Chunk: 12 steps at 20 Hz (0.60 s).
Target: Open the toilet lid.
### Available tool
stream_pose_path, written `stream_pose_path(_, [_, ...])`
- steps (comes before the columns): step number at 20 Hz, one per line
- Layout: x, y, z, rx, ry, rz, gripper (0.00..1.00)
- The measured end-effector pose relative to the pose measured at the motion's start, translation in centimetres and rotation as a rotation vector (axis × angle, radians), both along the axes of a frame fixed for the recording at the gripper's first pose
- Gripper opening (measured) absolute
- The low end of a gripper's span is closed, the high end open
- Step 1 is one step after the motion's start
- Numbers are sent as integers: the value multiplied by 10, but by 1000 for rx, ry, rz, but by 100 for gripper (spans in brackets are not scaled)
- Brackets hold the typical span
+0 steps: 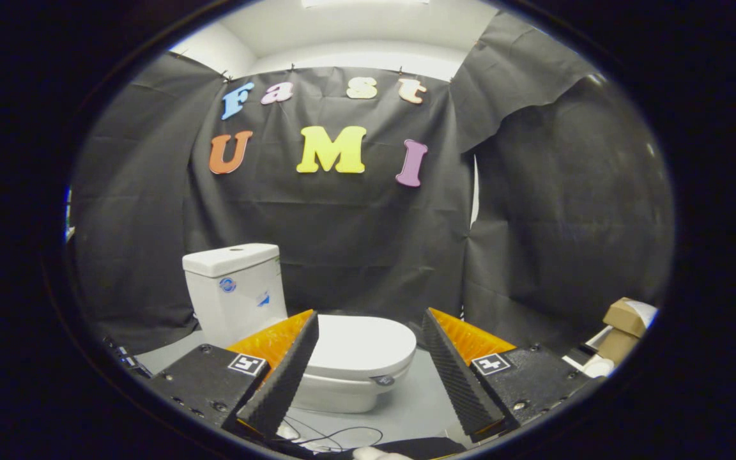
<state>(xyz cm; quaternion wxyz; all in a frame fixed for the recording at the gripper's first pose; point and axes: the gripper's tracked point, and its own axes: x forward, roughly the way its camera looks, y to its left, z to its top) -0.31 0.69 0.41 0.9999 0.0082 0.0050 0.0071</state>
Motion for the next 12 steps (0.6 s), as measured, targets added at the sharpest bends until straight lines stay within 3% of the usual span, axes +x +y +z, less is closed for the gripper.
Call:
stream_pose_path(7, [13, -3, -9, 20, 5, -3, 100])
stream_pose_path(12, [56, -7, -10, 51, -16, -3, 100])
